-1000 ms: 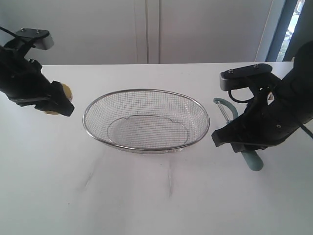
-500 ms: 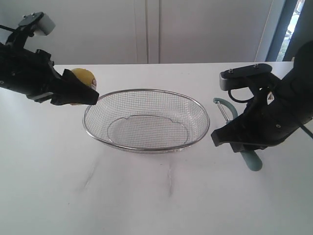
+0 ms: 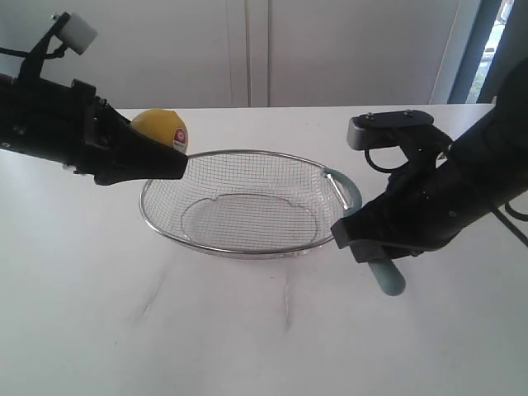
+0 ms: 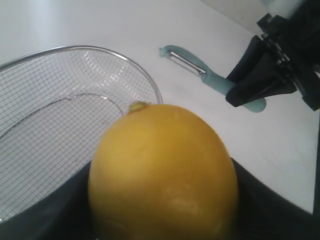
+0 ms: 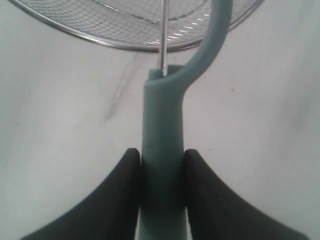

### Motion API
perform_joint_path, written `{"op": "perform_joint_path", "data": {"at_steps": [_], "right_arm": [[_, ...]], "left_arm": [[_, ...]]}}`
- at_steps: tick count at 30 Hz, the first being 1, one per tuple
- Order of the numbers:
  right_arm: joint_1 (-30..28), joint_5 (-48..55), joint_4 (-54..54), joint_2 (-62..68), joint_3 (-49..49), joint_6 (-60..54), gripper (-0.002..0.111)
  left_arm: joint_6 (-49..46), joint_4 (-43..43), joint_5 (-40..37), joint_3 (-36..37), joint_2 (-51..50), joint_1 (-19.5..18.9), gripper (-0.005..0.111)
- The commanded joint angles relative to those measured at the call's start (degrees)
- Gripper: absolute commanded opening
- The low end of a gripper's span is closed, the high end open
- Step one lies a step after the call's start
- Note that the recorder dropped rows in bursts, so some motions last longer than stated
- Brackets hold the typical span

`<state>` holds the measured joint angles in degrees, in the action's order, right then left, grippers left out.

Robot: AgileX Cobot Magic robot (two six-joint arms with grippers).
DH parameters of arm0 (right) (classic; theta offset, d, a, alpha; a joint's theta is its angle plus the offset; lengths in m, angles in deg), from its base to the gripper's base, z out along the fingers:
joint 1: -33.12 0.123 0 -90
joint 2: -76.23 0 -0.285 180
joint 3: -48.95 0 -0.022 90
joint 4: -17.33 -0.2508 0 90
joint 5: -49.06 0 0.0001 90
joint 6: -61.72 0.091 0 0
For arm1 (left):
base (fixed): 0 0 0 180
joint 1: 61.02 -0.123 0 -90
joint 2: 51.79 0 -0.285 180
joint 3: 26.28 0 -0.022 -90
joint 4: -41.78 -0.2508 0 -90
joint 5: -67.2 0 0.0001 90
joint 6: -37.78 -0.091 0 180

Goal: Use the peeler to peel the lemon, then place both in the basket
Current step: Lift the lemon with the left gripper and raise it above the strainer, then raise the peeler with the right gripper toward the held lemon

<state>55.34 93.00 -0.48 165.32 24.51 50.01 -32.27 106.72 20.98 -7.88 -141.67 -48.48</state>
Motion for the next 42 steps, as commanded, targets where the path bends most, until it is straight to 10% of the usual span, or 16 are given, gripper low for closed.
{"op": "perform_joint_path", "data": {"at_steps": [1, 19, 42], "right_arm": [[0.06, -0.47, -6.53, -0.51, -0.23, -6.61, 0.0], [0.06, 2.66, -39.97, -0.51, -0.23, -35.96, 0.0], [0.06, 13.2, -53.98, -0.51, -0.23, -45.06, 0.0]], "left_arm": [[-3.86, 5.05, -2.96, 0.16, 0.8, 0.23, 0.0], [-8.37, 10.2, -4.88, 0.16, 0.8, 0.23, 0.0], [-13.94, 14.27, -16.58, 0.16, 0.8, 0.23, 0.0]]}}
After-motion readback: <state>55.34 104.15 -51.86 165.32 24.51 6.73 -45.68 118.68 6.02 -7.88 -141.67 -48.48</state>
